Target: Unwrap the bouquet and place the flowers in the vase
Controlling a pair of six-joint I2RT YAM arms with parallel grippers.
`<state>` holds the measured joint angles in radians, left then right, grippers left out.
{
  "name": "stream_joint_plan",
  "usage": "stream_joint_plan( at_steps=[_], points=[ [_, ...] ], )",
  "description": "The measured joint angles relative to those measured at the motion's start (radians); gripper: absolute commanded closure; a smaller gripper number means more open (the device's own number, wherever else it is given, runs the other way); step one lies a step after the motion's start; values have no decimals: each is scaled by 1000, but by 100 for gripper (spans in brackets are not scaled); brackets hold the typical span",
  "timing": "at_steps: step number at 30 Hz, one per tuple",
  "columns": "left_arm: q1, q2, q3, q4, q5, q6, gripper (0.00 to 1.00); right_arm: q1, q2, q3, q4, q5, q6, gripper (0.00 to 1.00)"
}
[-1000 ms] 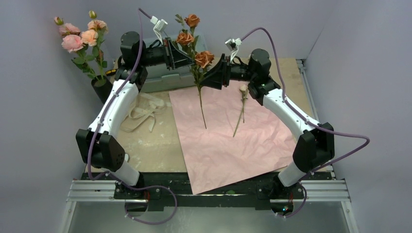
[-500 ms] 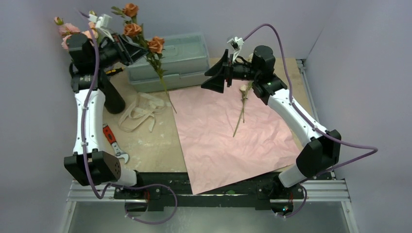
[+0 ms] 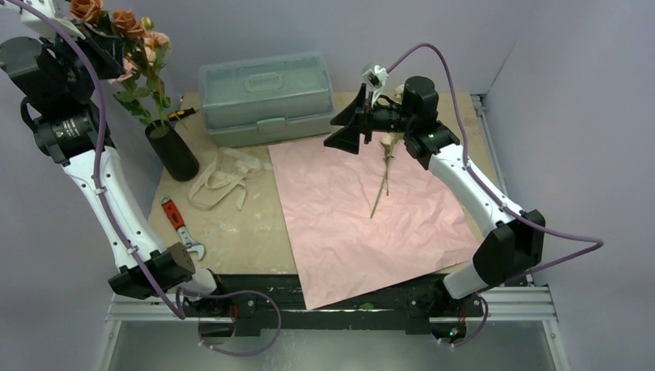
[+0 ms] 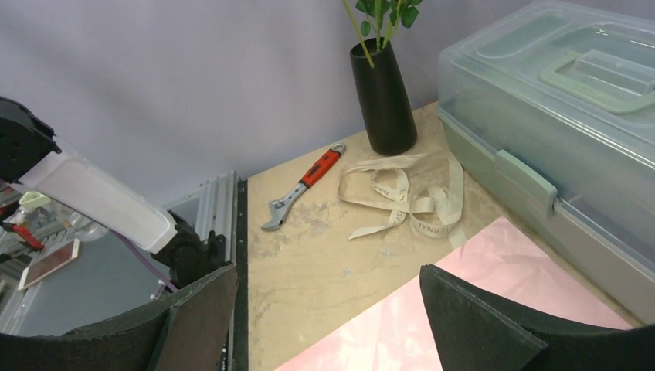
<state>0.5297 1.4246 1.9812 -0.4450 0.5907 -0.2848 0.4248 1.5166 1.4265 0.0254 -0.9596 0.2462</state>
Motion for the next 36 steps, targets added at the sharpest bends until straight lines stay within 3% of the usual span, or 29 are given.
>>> stream_joint_plan(
  at_steps=[7, 13, 31, 36],
  points=[
    [0, 110, 190, -45, -235, 119, 100, -14, -35, -53, -9, 0, -31, 8],
    [0, 180, 187, -64, -315, 154, 100, -28, -40, -92, -7, -1, -32, 8],
    [0, 95, -331, 77, -361, 139, 100, -64, -40, -98, -4, -4, -22, 7],
    [0, 60, -398, 112, -415, 118, 100, -71, -37, -98, -6, -4, -20, 7]
  ],
)
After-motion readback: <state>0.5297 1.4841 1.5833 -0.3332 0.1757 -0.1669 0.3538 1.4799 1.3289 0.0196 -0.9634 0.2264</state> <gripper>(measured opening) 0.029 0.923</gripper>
